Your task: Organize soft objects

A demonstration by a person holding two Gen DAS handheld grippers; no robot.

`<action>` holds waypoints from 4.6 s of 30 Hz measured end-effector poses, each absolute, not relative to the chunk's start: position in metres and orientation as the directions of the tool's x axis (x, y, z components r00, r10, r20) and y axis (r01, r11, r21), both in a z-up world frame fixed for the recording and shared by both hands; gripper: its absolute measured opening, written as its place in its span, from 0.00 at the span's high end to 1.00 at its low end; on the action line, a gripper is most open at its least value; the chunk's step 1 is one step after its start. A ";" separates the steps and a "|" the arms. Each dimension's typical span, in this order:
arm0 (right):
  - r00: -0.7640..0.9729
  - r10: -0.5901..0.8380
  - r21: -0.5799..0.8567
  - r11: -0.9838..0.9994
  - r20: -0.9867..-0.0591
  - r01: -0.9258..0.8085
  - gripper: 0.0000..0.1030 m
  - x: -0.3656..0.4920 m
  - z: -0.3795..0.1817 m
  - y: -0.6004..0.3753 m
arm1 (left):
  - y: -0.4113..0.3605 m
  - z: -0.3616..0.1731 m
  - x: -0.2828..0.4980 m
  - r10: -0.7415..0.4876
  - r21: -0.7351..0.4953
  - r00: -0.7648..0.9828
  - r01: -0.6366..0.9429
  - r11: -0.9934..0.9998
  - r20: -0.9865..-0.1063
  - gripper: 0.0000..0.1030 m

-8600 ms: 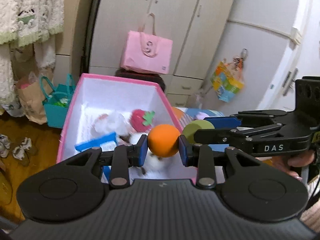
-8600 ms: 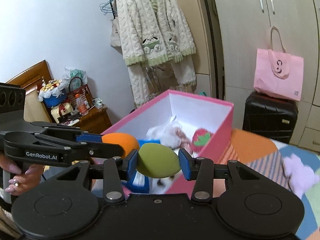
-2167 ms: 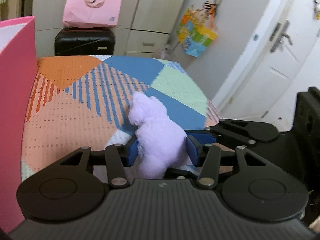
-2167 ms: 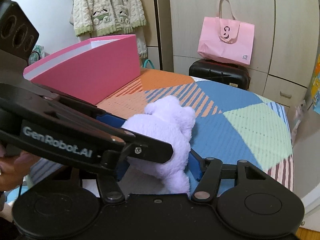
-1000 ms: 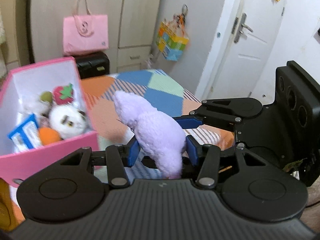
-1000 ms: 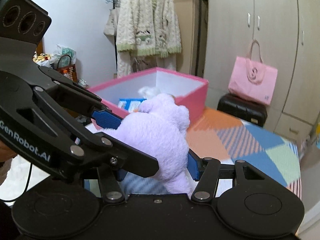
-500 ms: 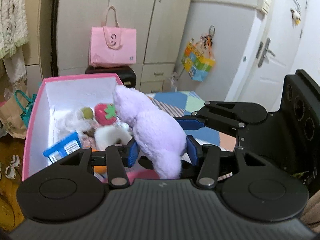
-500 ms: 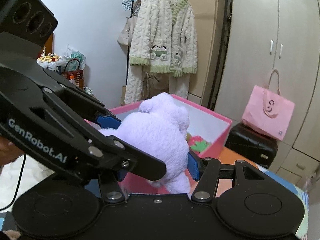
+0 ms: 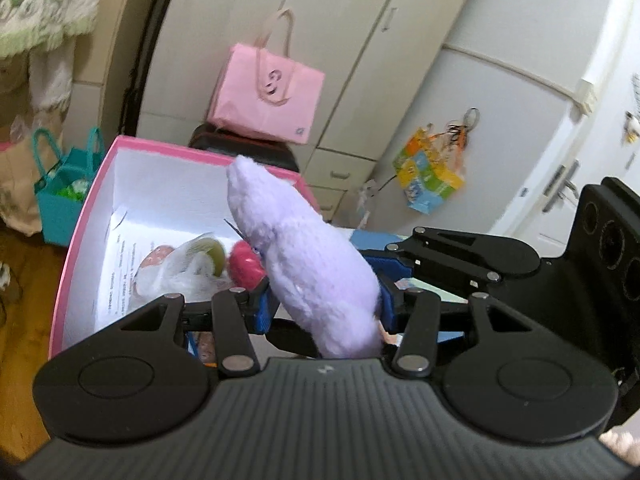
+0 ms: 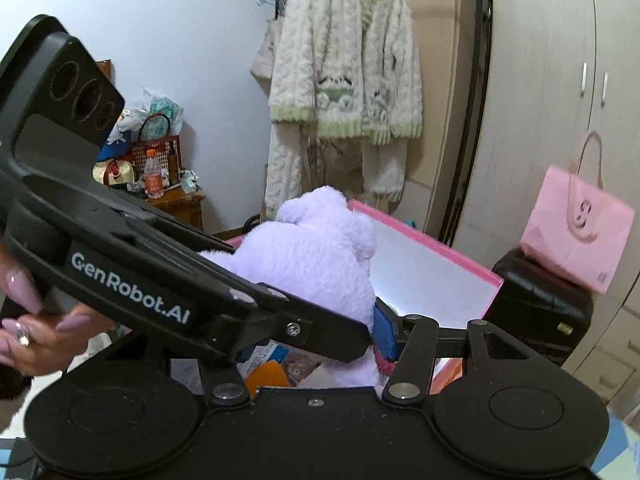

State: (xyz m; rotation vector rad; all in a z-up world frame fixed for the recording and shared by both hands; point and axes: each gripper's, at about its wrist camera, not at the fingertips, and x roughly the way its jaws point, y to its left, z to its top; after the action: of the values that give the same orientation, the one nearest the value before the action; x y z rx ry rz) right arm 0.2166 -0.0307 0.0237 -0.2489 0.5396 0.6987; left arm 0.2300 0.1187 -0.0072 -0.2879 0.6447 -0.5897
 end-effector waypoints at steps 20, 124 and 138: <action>0.596 0.569 0.079 0.758 -0.567 -0.648 0.41 0.214 0.012 -0.045 | 0.131 -0.008 0.221 -0.309 -0.303 0.779 0.160 0.939 -0.546 0.33; 0.890 -0.135 -0.078 0.991 -0.436 0.112 0.00 0.001 0.041 -0.167 | 0.025 0.005 0.026 -0.014 0.083 0.918 0.051 0.995 -0.396 0.01; 0.895 -0.118 -0.066 0.993 -0.430 0.099 0.00 0.001 0.041 -0.164 | 0.026 0.005 0.023 -0.020 0.081 0.921 0.056 0.995 -0.389 0.01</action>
State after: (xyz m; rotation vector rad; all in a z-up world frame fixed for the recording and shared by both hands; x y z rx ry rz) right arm 0.0013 -0.1636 0.0410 -0.0427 0.4480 -0.1121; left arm 0.0233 0.0256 0.0053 0.0914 0.3981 -0.0392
